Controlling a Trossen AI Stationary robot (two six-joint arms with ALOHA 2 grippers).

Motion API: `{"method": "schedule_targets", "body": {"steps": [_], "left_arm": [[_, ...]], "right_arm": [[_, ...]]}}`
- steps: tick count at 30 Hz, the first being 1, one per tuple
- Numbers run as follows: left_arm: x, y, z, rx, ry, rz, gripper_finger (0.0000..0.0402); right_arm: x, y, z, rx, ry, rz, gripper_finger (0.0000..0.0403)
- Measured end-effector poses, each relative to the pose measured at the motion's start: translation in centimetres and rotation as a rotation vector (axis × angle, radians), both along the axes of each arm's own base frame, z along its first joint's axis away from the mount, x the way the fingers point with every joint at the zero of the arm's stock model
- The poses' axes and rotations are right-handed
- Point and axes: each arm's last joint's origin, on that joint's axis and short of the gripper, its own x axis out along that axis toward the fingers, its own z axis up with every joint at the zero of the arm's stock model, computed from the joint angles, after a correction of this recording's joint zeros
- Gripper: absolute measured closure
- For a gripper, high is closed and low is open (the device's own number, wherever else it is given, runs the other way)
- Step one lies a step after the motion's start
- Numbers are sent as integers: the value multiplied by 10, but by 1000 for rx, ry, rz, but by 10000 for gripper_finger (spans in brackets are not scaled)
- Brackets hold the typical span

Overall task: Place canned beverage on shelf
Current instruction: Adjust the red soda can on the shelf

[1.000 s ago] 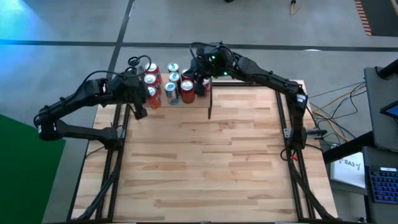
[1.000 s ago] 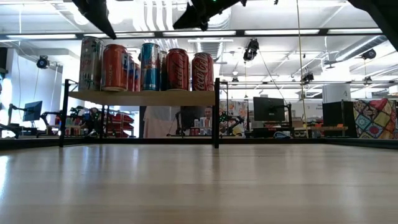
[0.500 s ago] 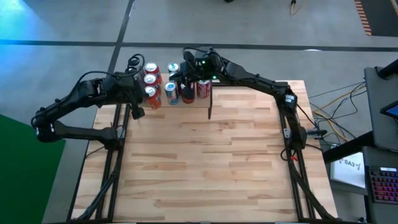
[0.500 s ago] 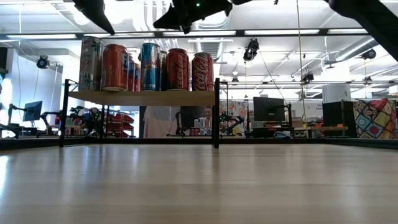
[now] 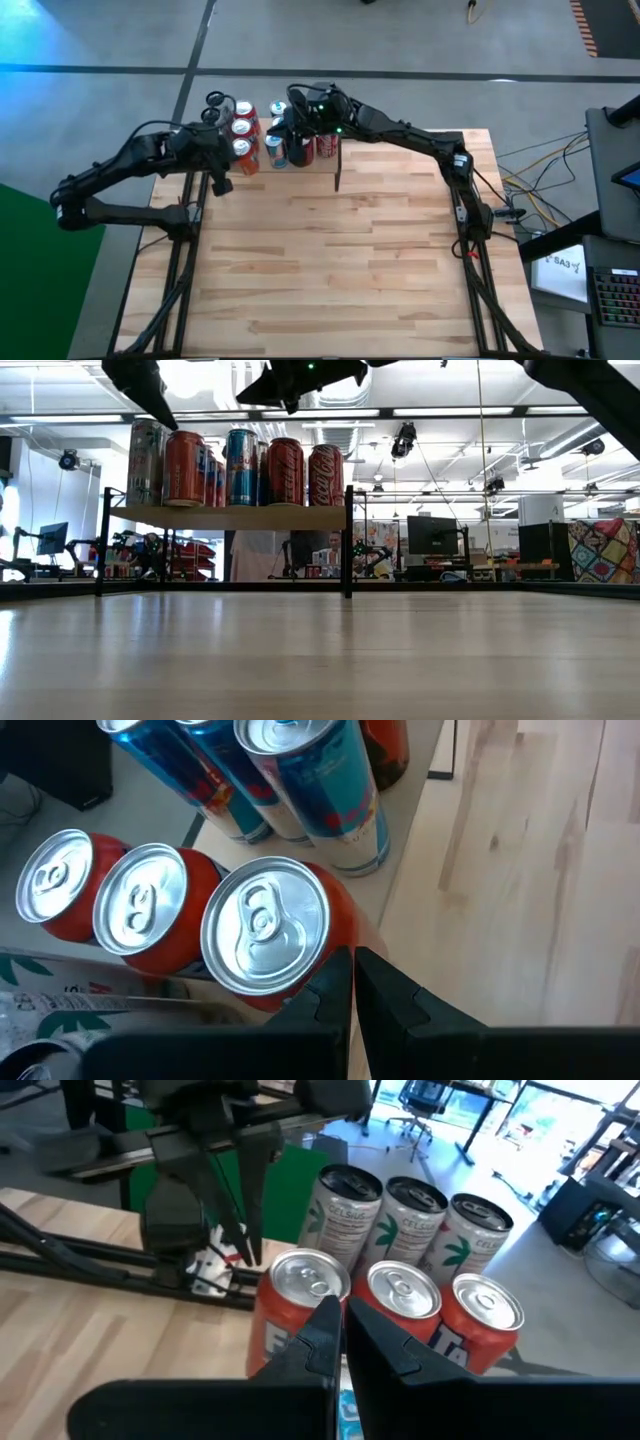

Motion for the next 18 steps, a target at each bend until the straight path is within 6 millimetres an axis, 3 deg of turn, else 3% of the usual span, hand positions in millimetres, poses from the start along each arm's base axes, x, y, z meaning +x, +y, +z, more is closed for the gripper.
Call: {"method": "schedule_targets", "body": {"steps": [9,14,18], "left_arm": [[-2,-1,1,6,-25,8,402],[6,3,7,48,-123,6,402],[13,5,2,60,-87,-16,402]], "right_arm": [[1,4,-1,14,10,-2,394],[1,4,-2,29,24,-6,394],[0,4,-4,30,38,-5,394]]}}
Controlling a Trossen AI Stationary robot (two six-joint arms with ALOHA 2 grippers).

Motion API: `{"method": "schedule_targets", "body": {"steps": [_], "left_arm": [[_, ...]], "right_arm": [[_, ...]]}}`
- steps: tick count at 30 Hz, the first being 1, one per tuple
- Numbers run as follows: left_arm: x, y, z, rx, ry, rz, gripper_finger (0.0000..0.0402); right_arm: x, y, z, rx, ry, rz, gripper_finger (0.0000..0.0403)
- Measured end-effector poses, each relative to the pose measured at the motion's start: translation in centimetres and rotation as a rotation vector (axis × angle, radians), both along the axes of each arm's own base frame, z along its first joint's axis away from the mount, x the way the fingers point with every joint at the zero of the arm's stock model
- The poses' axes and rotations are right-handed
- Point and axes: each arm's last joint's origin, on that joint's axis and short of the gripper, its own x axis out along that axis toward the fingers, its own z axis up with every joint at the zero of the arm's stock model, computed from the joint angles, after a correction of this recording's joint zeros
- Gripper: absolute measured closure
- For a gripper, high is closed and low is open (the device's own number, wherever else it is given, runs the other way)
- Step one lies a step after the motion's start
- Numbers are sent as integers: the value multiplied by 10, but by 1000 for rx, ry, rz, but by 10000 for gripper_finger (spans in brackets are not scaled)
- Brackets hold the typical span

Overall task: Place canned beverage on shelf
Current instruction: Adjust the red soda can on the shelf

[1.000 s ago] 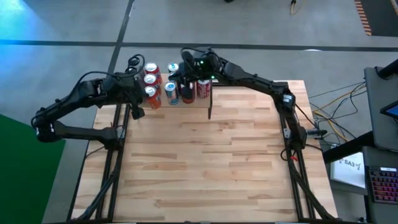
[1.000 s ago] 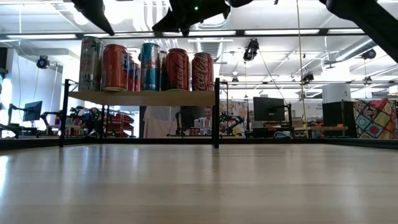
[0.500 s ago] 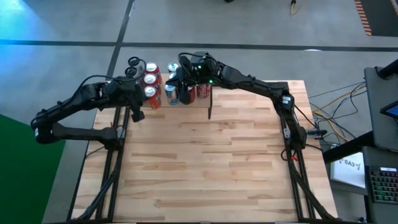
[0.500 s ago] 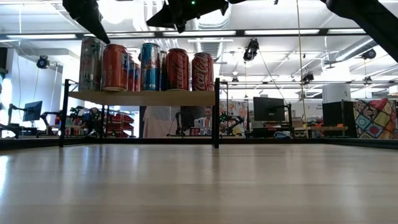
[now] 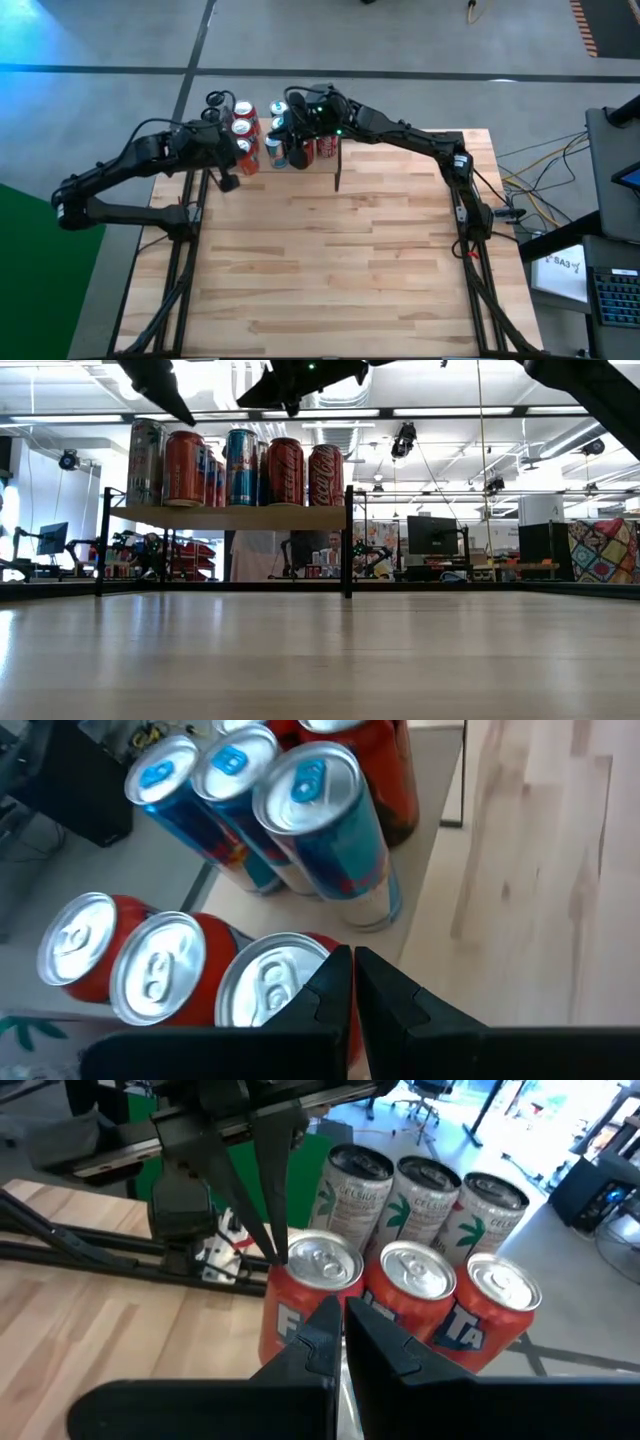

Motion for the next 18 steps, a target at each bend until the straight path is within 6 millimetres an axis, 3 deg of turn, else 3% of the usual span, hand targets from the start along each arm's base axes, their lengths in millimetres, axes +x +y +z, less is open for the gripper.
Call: {"method": "schedule_targets", "body": {"steps": [18], "left_arm": [[2,2,1,35,3,15,402]], "right_arm": [[0,0,-1,-5,12,3,394]]}}
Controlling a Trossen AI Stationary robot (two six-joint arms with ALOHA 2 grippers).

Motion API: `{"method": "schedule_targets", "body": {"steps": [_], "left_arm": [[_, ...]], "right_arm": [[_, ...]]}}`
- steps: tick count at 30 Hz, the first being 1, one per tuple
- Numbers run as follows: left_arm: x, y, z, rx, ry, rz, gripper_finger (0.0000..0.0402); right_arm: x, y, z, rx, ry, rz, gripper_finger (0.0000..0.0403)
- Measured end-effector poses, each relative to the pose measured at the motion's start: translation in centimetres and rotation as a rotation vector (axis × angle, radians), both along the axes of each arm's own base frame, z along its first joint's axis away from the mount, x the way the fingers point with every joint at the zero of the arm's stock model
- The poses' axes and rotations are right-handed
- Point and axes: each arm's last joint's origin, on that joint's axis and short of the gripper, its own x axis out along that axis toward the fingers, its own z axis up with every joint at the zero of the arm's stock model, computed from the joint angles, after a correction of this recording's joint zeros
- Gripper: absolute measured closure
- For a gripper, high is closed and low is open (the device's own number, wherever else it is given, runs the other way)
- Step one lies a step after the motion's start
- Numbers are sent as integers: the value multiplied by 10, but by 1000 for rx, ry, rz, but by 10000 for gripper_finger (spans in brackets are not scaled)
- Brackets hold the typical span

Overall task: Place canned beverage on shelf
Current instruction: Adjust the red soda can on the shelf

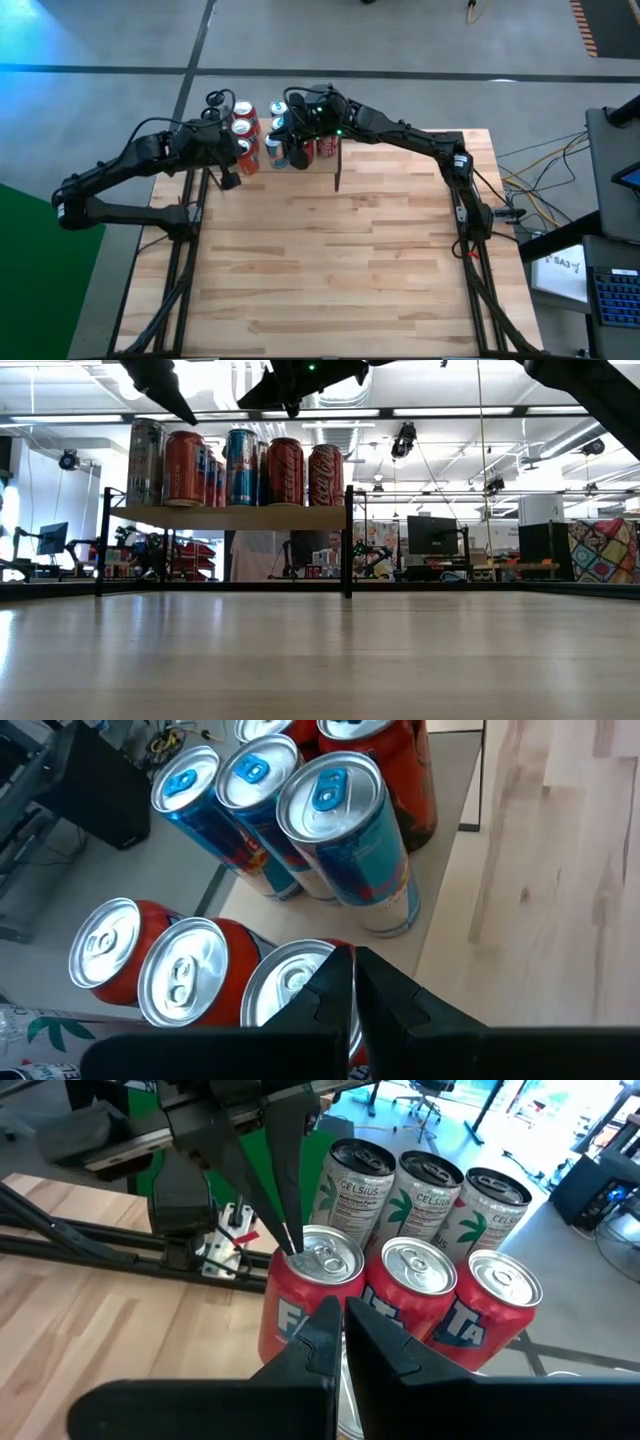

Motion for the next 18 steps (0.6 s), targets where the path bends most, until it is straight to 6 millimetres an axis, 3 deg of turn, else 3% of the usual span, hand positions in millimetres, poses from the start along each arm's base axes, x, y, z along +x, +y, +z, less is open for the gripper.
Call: {"method": "schedule_targets", "body": {"steps": [18], "left_arm": [[3,3,-8,28,84,36,402]], "right_arm": [[0,0,-1,3,14,1,394]]}}
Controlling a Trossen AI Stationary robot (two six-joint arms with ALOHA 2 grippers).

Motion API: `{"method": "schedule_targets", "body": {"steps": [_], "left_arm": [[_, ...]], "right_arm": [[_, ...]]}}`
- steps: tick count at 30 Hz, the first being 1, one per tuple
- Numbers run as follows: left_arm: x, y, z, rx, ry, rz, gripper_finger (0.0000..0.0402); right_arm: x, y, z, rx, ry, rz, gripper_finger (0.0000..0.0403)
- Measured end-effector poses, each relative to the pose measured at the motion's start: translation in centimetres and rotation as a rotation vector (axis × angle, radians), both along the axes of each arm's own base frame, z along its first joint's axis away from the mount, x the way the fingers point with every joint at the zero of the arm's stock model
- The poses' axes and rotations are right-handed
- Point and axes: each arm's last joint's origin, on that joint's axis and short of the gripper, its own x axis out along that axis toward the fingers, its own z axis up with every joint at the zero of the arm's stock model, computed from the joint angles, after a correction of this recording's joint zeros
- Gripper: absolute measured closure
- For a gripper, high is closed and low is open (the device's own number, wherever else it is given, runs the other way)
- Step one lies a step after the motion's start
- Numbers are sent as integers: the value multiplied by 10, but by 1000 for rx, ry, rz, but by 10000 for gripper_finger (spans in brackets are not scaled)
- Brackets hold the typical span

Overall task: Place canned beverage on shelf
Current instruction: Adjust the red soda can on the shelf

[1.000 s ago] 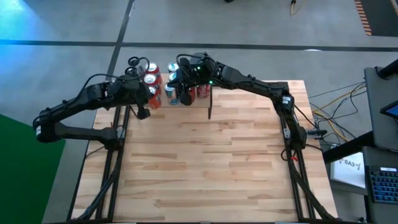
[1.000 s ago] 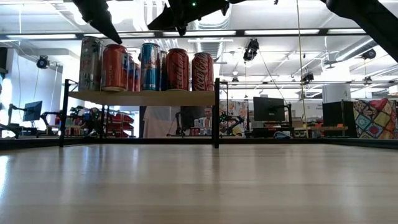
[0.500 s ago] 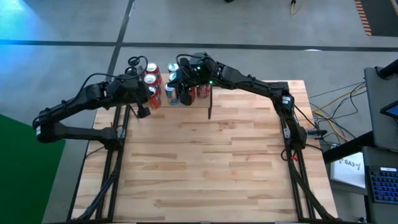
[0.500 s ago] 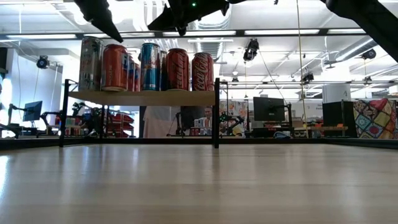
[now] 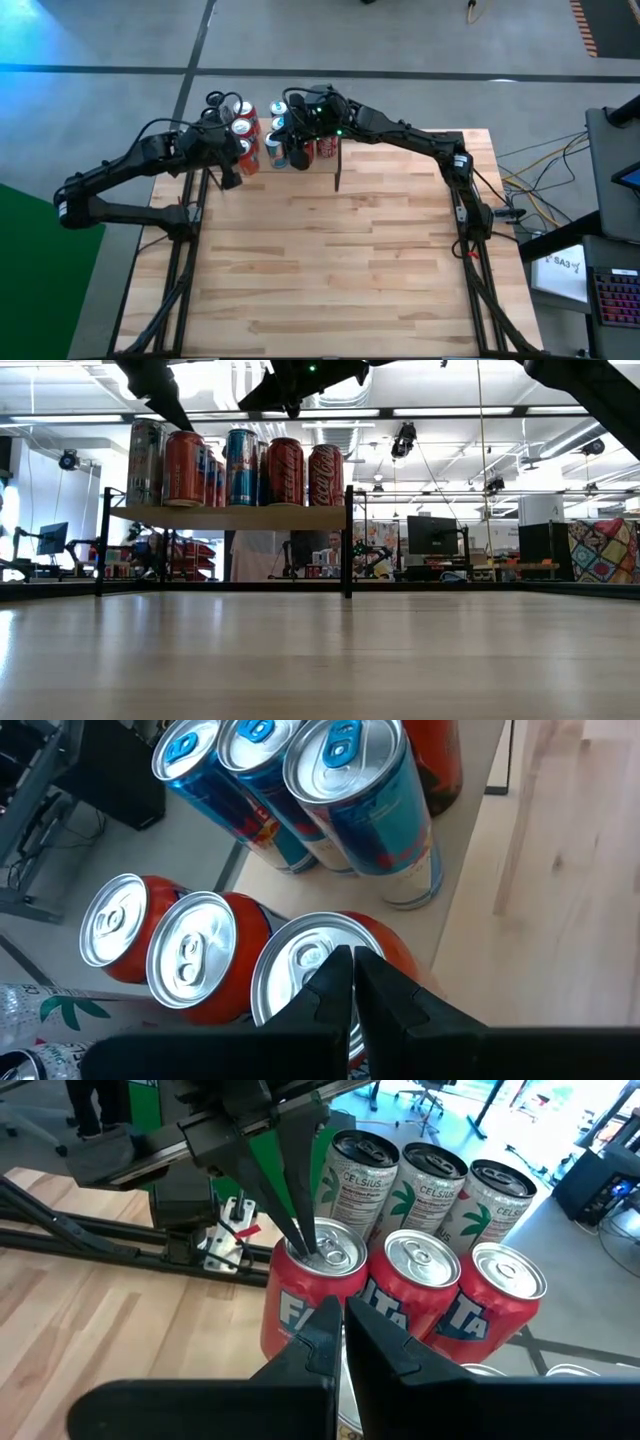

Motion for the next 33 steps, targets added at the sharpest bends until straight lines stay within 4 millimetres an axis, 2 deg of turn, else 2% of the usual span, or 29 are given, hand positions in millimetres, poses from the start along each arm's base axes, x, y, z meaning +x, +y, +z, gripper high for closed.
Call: {"method": "schedule_targets", "body": {"steps": [15,20,28,33], "left_arm": [[-6,-3,1,25,35,-65,402],[-6,-3,6,41,-17,-56,402],[-3,-2,9,16,-100,-5,402],[-2,-1,8,-22,-136,38,402]], "right_arm": [[0,0,-1,3,8,0,394],[-4,1,3,-12,12,5,394],[-27,9,31,-5,5,2,394],[-42,15,38,46,69,-9,394]]}}
